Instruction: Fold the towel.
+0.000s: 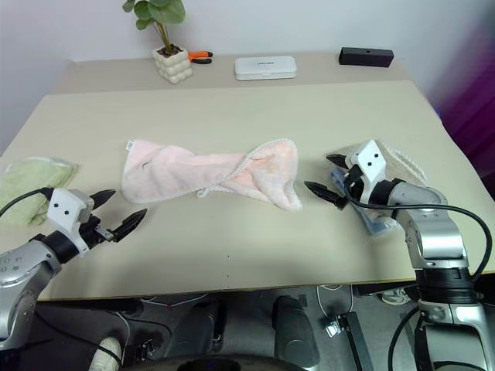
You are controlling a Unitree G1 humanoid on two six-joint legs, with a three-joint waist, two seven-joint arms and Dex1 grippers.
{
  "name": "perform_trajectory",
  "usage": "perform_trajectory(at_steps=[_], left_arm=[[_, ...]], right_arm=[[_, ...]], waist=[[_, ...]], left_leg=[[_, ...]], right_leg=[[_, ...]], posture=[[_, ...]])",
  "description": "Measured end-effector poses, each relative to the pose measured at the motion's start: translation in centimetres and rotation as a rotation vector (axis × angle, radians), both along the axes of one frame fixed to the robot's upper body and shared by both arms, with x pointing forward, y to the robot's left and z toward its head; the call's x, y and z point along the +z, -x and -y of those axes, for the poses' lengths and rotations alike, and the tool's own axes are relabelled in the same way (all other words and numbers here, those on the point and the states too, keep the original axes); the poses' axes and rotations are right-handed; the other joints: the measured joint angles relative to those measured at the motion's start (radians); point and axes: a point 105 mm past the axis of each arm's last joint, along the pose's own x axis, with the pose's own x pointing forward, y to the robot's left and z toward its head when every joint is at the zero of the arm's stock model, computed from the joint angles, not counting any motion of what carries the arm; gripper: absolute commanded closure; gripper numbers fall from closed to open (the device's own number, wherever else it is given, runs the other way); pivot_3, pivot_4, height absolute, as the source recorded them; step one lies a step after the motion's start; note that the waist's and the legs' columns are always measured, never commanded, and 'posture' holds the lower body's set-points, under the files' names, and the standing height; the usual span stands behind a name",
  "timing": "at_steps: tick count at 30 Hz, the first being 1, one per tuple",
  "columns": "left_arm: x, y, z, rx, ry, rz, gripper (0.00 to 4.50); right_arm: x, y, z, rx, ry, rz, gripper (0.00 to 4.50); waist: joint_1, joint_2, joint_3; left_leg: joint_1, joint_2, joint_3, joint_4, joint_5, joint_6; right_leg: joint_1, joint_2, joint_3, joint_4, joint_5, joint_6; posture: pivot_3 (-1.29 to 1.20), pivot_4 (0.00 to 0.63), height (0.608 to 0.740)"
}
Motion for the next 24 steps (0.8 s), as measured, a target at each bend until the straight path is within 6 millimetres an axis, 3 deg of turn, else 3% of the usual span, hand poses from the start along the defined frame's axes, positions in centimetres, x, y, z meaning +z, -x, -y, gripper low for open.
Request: perform_trajectory(at_steps=[9,12,17,20,24], left_arm=[[0.4,-0.1,0.5,-0.003,0.014,0.022,0.06],[1.0,0.1,2.4,-0.087,0.004,0.034,0.06],[0.1,0.7,5.3,-0.249,-0.141,-0.018,0.06],[-0.3,0.1,5.1,-0.254,-0.248,-0.011,0.06],[-1.1,-1.3,3.0,-0.185,-0.328,-0.005,0.06]], right_arm=[[0.2,-0.1,-0.2,0.007,0.014,0.012,0.0],[0.3,-0.2,-0.4,0.014,0.022,0.018,0.0],[-0.5,-0.2,-0.7,0.028,0.054,-0.019,0.0],[-0.7,-0.1,-0.7,0.013,0.058,-0.017,0.0],[-1.1,0.7,-1.1,0.008,0.064,-0.017,0.0]], waist=[[0.001,0.0,0.0],[0.001,0.0,0.0],[0.0,0.0,0.0],[0.0,0.0,0.0],[0.0,0.0,0.0]], left_leg=[[0.0,0.0,0.0,0.0,0.0,0.0],[0.0,0.0,0.0,0.0,0.0,0.0],[0.0,0.0,0.0,0.0,0.0,0.0],[0.0,0.0,0.0,0.0,0.0,0.0],[0.0,0.0,0.0,0.0,0.0,0.0]], right_leg=[[0.0,0.0,0.0,0.0,0.0,0.0],[0.0,0.0,0.0,0.0,0.0,0.0],[0.0,0.0,0.0,0.0,0.0,0.0],[0.0,0.0,0.0,0.0,0.0,0.0],[0.0,0.0,0.0,0.0,0.0,0.0]], posture=[[0.0,0.15,0.738],[0.0,0.15,0.738],[0.0,0.15,0.738],[0.0,0.15,0.738],[0.0,0.15,0.738]])
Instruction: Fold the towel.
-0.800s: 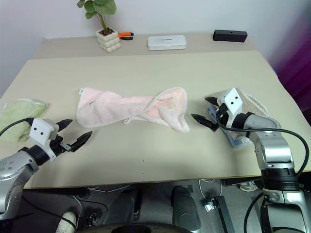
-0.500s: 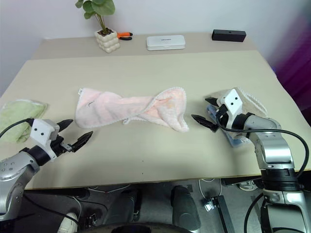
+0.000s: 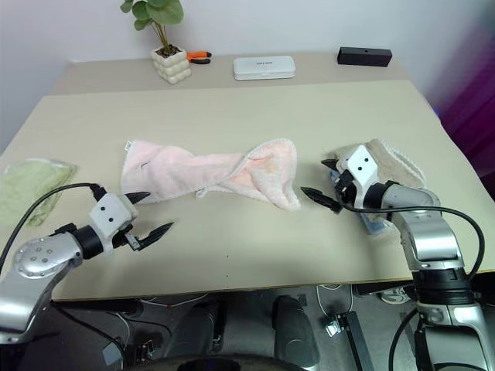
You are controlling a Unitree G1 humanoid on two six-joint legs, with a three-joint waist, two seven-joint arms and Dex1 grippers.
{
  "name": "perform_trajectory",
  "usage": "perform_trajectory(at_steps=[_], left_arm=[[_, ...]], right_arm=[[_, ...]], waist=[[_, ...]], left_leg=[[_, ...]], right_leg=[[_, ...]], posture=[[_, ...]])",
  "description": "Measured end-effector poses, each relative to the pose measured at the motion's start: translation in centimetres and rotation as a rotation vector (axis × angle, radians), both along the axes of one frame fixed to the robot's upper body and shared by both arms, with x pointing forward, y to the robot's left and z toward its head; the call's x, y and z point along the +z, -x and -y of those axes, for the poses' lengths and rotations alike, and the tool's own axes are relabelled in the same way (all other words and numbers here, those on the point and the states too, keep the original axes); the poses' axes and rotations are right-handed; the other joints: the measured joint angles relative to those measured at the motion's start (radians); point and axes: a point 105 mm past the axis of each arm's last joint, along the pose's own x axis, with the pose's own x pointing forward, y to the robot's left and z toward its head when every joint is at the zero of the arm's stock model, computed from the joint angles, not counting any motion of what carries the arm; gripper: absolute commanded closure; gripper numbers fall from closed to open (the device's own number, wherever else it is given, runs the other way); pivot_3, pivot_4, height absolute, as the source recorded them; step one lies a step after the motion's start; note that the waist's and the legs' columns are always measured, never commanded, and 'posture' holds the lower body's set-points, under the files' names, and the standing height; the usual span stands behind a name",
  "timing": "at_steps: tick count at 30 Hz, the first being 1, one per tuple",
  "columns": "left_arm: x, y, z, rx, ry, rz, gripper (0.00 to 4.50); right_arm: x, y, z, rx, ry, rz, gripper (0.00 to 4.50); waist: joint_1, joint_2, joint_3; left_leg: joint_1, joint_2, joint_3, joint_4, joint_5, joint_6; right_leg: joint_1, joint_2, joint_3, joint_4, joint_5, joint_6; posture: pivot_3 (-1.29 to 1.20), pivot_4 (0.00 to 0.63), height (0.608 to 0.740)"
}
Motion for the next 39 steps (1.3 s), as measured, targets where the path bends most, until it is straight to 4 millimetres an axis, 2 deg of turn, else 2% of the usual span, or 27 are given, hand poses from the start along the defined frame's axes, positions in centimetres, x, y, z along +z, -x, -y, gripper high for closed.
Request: perform_trajectory(at_steps=[6,12,15,22,23,27,31,36,39], left_arm=[[-1.0,-1.3,-3.0,0.077,-0.084,-0.004,0.06],[-0.6,-3.6,-3.9,0.064,-0.126,0.031,0.06],[-0.7,-4.4,-4.1,0.053,-0.136,0.031,0.84],[-1.7,-4.3,-4.4,0.048,-0.146,-0.002,4.35],[-1.8,-4.2,-4.6,0.053,-0.15,-0.01,4.48],[-1.7,-3.9,-5.2,0.065,-0.179,-0.013,4.48],[-1.3,-3.4,-5.4,0.07,-0.174,-0.001,4.48],[-0.3,-2.0,-4.8,0.076,-0.15,0.045,4.48],[-0.8,-1.6,-5.0,0.101,-0.138,0.028,4.48]], right_arm=[[-0.3,0.6,-0.6,-0.013,-0.006,0.011,0.0],[-0.3,0.6,-0.8,-0.028,-0.022,0.02,0.0],[-0.2,0.4,-1.3,-0.03,-0.039,0.027,0.0],[0.2,0.2,-1.3,-0.048,-0.038,0.039,0.0],[0.3,0.2,-1.4,-0.044,-0.036,0.041,0.0],[1.9,-0.5,-2.3,0.01,0.014,0.086,0.0],[3.0,-2.4,-2.5,0.035,0.075,0.137,0.0],[2.2,-6.8,-2.3,0.013,0.211,0.16,0.0],[1.9,-8.9,-3.1,0.033,0.242,0.155,0.0]], waist=[[0.0,0.0,0.0],[0.003,0.0,0.0],[0.0,0.0,0.0],[-0.003,0.0,0.0],[-0.004,0.0,0.0],[-0.007,0.0,0.0],[-0.005,0.0,0.0],[-0.005,0.0,0.0],[-0.007,0.0,0.0]], left_leg=[[0.0,0.0,0.0,0.0,0.0,0.0],[0.0,0.0,0.0,0.001,0.0,0.0],[0.0,0.0,0.0,0.001,0.0,0.0],[0.001,0.0,0.0,0.0,0.0,0.0],[0.001,0.0,0.0,0.0,0.0,0.0],[0.001,0.0,0.0,0.0,0.0,0.0],[0.0,0.0,0.0,0.0,0.0,0.0],[0.0,0.0,0.0,0.0,0.0,0.0],[0.0,0.0,0.0,0.0,0.0,0.0]], right_leg=[[0.0,0.0,0.0,0.0,0.001,0.002],[0.0,0.0,0.0,0.001,0.001,0.003],[0.0,0.0,0.0,0.002,0.002,0.003],[0.0,0.0,0.0,0.002,0.002,0.003],[0.0,0.0,0.0,0.002,0.002,0.003],[-0.001,0.0,0.0,0.003,0.002,0.003],[-0.001,0.0,0.0,0.003,0.002,0.003],[-0.002,0.0,0.0,0.003,0.002,0.003],[-0.002,0.0,0.0,0.003,0.002,0.003]], posture=[[0.0,0.15,0.738],[0.0,0.15,0.738],[0.0,0.15,0.738],[0.0,0.15,0.738],[0.0,0.15,0.738],[0.0,0.15,0.738],[0.0,0.15,0.738],[0.0,0.15,0.738],[0.0,0.15,0.738]])
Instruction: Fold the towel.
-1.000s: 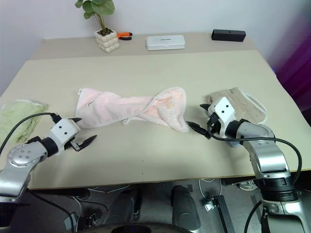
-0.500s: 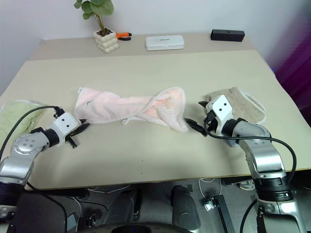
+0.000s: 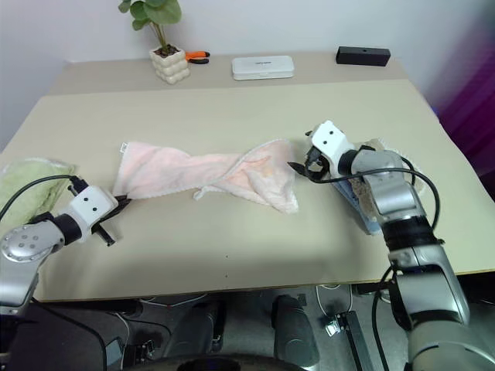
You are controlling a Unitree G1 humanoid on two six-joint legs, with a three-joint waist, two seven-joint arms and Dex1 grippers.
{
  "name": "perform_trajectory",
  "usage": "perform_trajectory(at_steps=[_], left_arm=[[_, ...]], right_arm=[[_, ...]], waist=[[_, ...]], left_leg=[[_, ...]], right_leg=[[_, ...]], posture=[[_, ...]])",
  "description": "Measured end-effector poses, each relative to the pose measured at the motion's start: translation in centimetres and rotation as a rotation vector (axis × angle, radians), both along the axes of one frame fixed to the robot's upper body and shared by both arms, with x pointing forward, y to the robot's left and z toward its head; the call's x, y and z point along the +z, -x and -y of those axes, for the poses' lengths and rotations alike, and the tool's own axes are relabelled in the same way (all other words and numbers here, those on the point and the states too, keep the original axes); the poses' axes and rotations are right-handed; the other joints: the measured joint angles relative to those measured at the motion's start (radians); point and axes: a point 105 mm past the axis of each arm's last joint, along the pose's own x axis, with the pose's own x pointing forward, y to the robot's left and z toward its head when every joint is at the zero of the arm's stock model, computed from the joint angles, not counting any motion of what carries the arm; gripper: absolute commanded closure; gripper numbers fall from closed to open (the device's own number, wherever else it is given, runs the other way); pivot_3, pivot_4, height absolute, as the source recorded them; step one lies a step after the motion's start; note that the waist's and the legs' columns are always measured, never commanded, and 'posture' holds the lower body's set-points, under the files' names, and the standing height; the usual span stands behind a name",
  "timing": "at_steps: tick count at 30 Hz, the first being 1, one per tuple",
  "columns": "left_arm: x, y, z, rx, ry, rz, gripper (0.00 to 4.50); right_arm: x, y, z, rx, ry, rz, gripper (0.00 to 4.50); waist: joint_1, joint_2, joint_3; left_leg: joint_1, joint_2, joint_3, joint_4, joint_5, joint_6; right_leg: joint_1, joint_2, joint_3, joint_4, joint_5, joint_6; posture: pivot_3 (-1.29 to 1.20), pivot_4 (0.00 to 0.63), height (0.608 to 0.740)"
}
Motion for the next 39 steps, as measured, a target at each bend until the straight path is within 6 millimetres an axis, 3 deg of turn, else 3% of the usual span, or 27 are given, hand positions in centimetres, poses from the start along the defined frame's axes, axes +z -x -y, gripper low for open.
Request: perform_trajectory(at_steps=[9,11,18,25,29,31,34,37,39], left_arm=[[-0.7,0.5,-0.3,0.022,0.006,-0.019,4.48],[-1.0,0.7,-0.3,0.028,0.009,-0.026,4.5],[-1.6,1.6,-0.7,0.048,0.011,-0.038,4.5],[-1.6,1.8,-0.8,0.047,0.008,-0.033,4.5],[-0.9,0.7,-1.1,0.063,0.04,-0.007,4.5],[0.9,-1.3,-1.0,0.076,0.083,0.065,4.5],[5.7,-5.2,-1.2,0.115,0.144,0.231,4.5],[13.0,-9.1,-2.6,0.215,0.191,0.468,4.5],[18.1,-10.3,-3.5,0.261,0.221,0.616,4.5]], right_arm=[[0.0,-3.6,-3.0,-0.014,-0.048,-0.107,0.0],[-0.4,-3.7,-3.1,-0.018,-0.043,-0.134,0.83],[-1.8,-3.4,-2.7,-0.03,-0.075,-0.207,4.43],[-0.9,-3.7,-2.3,-0.048,-0.122,-0.166,4.47],[0.8,-4.2,-1.4,-0.081,-0.116,-0.063,4.47],[2.7,-4.7,-0.4,-0.126,-0.104,0.027,4.47],[7.4,-5.4,0.3,-0.172,-0.096,0.188,4.47],[13.9,-5.4,0.1,-0.186,-0.136,0.386,4.47],[18.1,-4.8,-0.2,-0.173,-0.159,0.508,4.47]], waist=[[-0.007,0.0,0.0],[-0.007,0.0,0.0],[-0.023,0.001,0.0],[-0.024,0.001,0.0],[-0.02,0.001,0.001],[-0.015,0.001,0.001],[-0.016,0.001,0.001],[-0.022,0.0,0.002],[-0.027,-0.001,0.002]], left_leg=[[0.0,0.0,0.0,-0.002,0.0,0.0],[0.0,0.0,0.0,-0.002,0.0,0.0],[0.0,0.0,0.0,-0.003,0.0,0.0],[0.0,0.0,0.0,-0.004,0.0,0.0],[0.0,0.0,0.0,-0.003,0.0,0.0],[-0.001,-0.001,-0.001,-0.003,0.001,-0.002],[-0.001,-0.001,-0.001,-0.003,0.002,-0.003],[-0.002,-0.001,-0.001,-0.004,0.002,-0.003],[-0.003,-0.001,0.0,-0.004,0.002,-0.003]], right_leg=[[-0.001,0.0,0.0,0.0,0.0,0.0],[-0.001,0.0,0.0,0.0,0.0,0.0],[-0.001,0.0,0.0,0.001,0.0,0.0],[-0.002,0.0,0.0,0.001,0.0,0.0],[-0.002,0.0,0.0,0.001,0.0,0.0],[-0.002,-0.001,0.0,0.001,0.0,0.0],[-0.003,-0.001,0.0,0.002,0.001,0.0],[-0.004,-0.001,0.0,0.002,0.001,0.0],[-0.005,-0.001,0.0,0.002,0.001,0.0]], posture=[[0.0,0.15,0.738],[0.0,0.15,0.738],[0.0,0.15,0.738],[0.0,0.15,0.738],[0.0,0.15,0.738],[0.0,0.15,0.738],[0.0,0.15,0.738],[0.0,0.15,0.738],[0.0,0.15,0.738]])
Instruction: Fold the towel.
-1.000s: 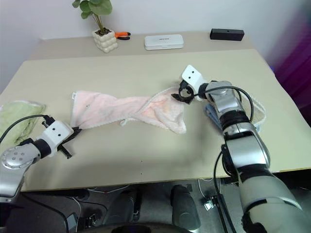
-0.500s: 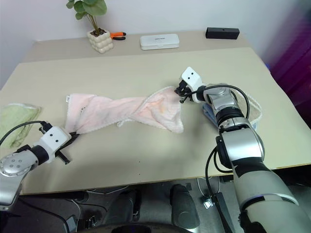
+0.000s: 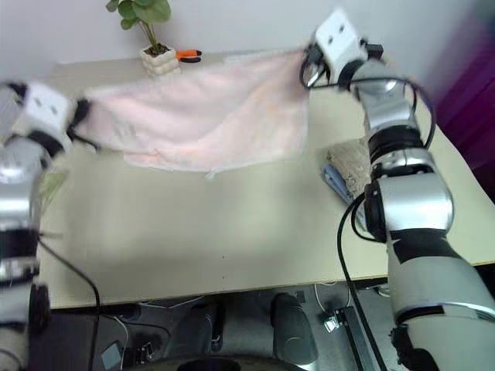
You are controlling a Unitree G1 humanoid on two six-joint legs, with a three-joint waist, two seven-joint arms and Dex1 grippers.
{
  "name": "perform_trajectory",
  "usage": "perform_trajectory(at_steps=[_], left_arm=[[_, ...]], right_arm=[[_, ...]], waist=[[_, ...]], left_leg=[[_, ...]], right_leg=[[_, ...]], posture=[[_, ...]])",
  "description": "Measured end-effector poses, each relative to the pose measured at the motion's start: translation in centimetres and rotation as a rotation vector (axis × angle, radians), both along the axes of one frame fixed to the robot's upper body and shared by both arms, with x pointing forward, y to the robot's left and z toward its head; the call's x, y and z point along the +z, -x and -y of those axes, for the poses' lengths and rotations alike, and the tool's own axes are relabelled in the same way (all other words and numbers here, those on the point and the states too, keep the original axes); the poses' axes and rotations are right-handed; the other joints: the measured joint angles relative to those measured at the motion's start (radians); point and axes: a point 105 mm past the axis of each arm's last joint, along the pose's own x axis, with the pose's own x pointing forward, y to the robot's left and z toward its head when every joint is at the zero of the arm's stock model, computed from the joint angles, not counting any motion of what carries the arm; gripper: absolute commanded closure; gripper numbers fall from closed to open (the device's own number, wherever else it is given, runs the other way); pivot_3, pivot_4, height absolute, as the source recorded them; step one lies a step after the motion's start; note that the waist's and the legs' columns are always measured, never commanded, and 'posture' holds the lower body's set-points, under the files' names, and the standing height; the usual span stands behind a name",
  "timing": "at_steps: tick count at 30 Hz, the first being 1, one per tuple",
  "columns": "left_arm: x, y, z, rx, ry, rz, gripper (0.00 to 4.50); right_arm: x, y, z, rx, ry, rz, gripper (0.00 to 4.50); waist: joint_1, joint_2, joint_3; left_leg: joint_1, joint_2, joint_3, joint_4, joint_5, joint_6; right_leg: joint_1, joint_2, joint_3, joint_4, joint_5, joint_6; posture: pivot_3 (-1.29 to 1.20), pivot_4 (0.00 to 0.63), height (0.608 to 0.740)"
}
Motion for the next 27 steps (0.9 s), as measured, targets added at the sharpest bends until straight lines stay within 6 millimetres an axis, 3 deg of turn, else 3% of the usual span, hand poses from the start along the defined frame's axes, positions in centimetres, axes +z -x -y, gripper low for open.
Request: perform_trajectory(at_steps=[2,3,5,7,10,13,15,16,18,20,23,27], left_arm=[[4.0,0.3,-0.6,0.022,-0.004,0.115,4.5],[5.1,0.6,-0.9,0.025,-0.007,0.147,4.5],[5.1,0.9,-1.5,0.011,0.003,0.138,4.5],[3.5,1.1,-1.8,-0.02,0.004,0.076,4.5],[-1.5,3.8,-2.7,-0.11,0.006,-0.117,4.5],[-7.6,7.7,-3.5,-0.161,0.032,-0.387,4.5],[-10.1,9.6,-3.1,-0.202,0.045,-0.514,4.5],[-10.5,10.5,-2.6,-0.229,0.04,-0.553,4.5],[-11.6,13.3,-1.5,-0.296,0.019,-0.675,4.5],[-12.6,15.8,-1.5,-0.302,0.041,-0.8,4.5],[-12.5,17.5,-1.3,-0.319,0.046,-0.872,4.5],[-12.3,18.1,-0.6,-0.353,0.029,-0.912,4.5]], right_arm=[[3.3,1.0,-0.6,0.034,-0.01,0.105,4.47],[4.2,1.5,-0.8,0.054,-0.01,0.136,4.47],[4.7,2.3,-1.1,0.106,-0.004,0.155,4.47],[4.0,2.9,-1.4,0.165,0.006,0.141,4.47],[0.5,4.9,-1.9,0.298,0.039,0.05,4.47],[-6.4,7.4,-1.7,0.399,0.099,-0.186,4.47],[-10.0,8.7,-1.8,0.431,0.11,-0.33,4.47],[-10.7,9.4,-2.0,0.444,0.108,-0.372,4.47],[-12.3,12.6,-1.6,0.496,0.142,-0.475,4.47],[-14.5,15.9,-0.8,0.535,0.146,-0.632,4.47],[-15.9,18.9,-0.6,0.592,0.131,-0.779,4.47],[-15.5,21.0,-0.5,0.634,0.156,-0.829,4.47]], waist=[[-0.013,0.0,0.0],[-0.019,0.0,-0.001],[-0.024,0.0,-0.001],[-0.024,0.0,-0.001],[-0.025,0.0,-0.001],[-0.017,0.001,0.0],[-0.004,0.001,0.001],[0.002,0.001,0.001],[0.016,0.0,0.001],[0.032,-0.001,0.001],[0.037,-0.001,0.001],[0.034,-0.001,0.001]], left_leg=[[0.001,0.0,0.002,-0.002,-0.001,0.001],[0.001,0.0,0.003,-0.003,-0.001,0.002],[0.001,0.0,0.004,-0.003,-0.002,0.003],[0.001,0.001,0.004,-0.003,-0.002,0.003],[-0.001,0.003,0.005,-0.002,-0.002,0.003],[-0.003,0.003,0.004,-0.001,-0.003,0.004],[-0.005,0.002,0.004,0.004,-0.003,0.004],[-0.005,0.003,0.004,0.005,-0.003,0.004],[-0.002,0.003,0.002,0.006,-0.003,0.004],[0.002,0.003,0.002,0.005,-0.003,0.004],[0.003,0.003,0.003,0.009,-0.003,0.004],[0.002,0.004,0.003,0.011,-0.003,0.004]], right_leg=[[0.0,-0.001,0.0,0.0,0.0,0.0],[0.0,-0.001,0.0,-0.001,0.0,0.0],[-0.001,-0.001,0.001,-0.001,0.0,0.001],[-0.001,-0.001,0.001,-0.001,0.0,0.001],[-0.002,0.0,0.001,0.0,0.0,0.0],[-0.004,-0.001,0.001,0.0,0.0,0.0],[-0.005,-0.001,0.001,0.001,0.0,0.0],[-0.005,-0.001,0.001,0.001,0.0,0.0],[0.0,-0.001,-0.001,-0.001,-0.001,-0.001],[0.004,-0.001,-0.001,-0.003,-0.003,-0.004],[0.006,0.0,-0.001,-0.002,-0.004,-0.007],[0.006,0.0,-0.002,-0.002,-0.005,-0.007]], posture=[[0.0,0.15,0.738],[0.0,0.15,0.738],[0.0,0.15,0.738],[0.0,0.15,0.738],[0.0,0.15,0.738],[0.0,0.15,0.738],[0.0,0.15,0.738],[0.0,0.15,0.738],[0.0,0.15,0.738],[0.0,0.15,0.738],[0.0,0.15,0.738],[0.0,0.15,0.738]])
